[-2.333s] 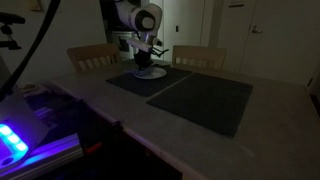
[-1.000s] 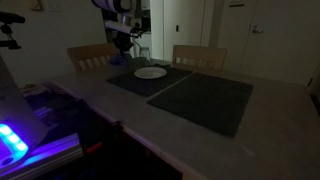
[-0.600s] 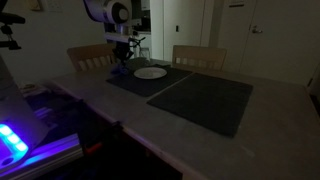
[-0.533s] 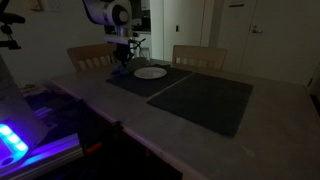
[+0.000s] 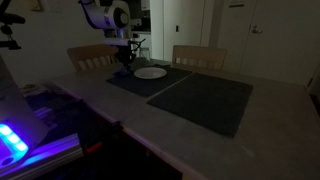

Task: Wipe the plate with the blue towel

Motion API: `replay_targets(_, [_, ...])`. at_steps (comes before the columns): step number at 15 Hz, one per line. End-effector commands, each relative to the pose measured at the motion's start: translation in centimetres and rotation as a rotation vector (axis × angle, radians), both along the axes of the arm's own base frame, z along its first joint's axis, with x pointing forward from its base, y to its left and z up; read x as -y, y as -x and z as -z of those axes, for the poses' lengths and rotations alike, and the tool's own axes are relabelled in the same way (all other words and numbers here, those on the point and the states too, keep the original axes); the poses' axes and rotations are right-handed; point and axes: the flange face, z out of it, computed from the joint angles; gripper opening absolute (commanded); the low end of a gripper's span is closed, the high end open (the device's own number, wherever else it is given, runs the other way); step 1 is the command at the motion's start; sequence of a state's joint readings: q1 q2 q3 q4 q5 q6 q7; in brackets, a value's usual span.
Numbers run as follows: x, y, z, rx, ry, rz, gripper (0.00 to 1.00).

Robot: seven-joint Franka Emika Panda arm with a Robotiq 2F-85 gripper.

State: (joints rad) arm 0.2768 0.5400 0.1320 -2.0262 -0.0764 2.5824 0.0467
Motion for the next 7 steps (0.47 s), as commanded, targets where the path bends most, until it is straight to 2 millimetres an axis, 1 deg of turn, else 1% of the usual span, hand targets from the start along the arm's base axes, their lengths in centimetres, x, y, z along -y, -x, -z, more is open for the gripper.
replay_targets(1, [0.3,-1.1,-4.4,0.019,0.038,-0.065,0.54])
replay_targets(4, [0.3,-1.4,-6.9,-0.008,0.095,-0.097,0.74])
replay_targets(7, [0.1,-1.4,-8.0,-0.04,0.111,-0.123,0.94])
